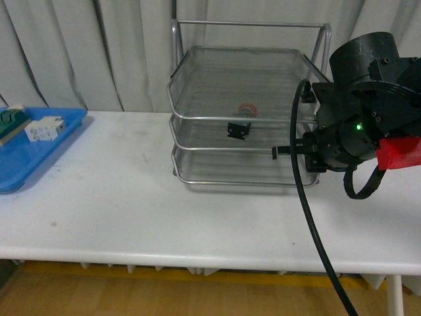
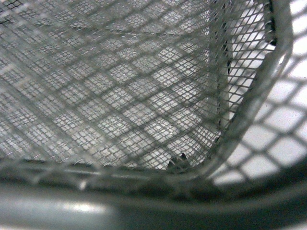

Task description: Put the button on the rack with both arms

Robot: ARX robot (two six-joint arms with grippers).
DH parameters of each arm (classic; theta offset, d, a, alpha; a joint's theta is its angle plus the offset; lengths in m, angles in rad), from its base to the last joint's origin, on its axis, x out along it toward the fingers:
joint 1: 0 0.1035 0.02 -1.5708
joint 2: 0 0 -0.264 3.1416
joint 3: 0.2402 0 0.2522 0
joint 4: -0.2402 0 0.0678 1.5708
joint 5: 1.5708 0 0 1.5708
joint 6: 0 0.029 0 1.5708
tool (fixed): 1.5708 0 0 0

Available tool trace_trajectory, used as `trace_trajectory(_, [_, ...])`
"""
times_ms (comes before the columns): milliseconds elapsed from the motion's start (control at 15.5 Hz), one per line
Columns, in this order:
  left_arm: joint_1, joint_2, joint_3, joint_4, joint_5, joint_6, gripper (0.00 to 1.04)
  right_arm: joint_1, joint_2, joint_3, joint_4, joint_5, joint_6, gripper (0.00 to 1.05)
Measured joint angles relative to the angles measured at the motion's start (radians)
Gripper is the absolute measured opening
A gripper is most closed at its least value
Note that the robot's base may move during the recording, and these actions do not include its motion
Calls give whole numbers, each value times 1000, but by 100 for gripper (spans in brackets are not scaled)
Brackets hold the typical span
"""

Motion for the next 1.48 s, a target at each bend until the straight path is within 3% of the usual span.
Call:
trace_trajectory(387, [0,0,0,0,0,0,98,0,-252,-301,140,-120,46,2])
trace_trajectory(580, [0,0,0,0,0,0,98,-44,-516,-548,273,-202,77,2])
trace_trajectory(709, [0,0,0,0,0,0,98,-127,-774,-737,274,-272,106,2])
trace_trajectory(902, [0,0,0,0,0,0,98,-385,-1112,-882,190,-425,143,2])
trace_trajectory(967, [0,0,0,0,0,0,98,-459,-1165,-967,434,-385,76,2])
trace_trajectory(1031, [0,0,0,0,0,0,98,-508,-1244,-1057,531,-406,-10,2])
trace_trajectory(1096, [0,0,0,0,0,0,98,-537,-1337,-1114,483,-441,-57,2])
trace_trajectory(1224, [0,0,0,0,0,0,98,-531,-1505,-1193,464,-433,-89,2])
trace_trajectory(1353, [0,0,0,0,0,0,98,-447,-1533,-1297,513,-361,-102,2])
trace_trajectory(1482, [0,0,0,0,0,0,98,-387,-1632,-1305,433,-298,-105,2])
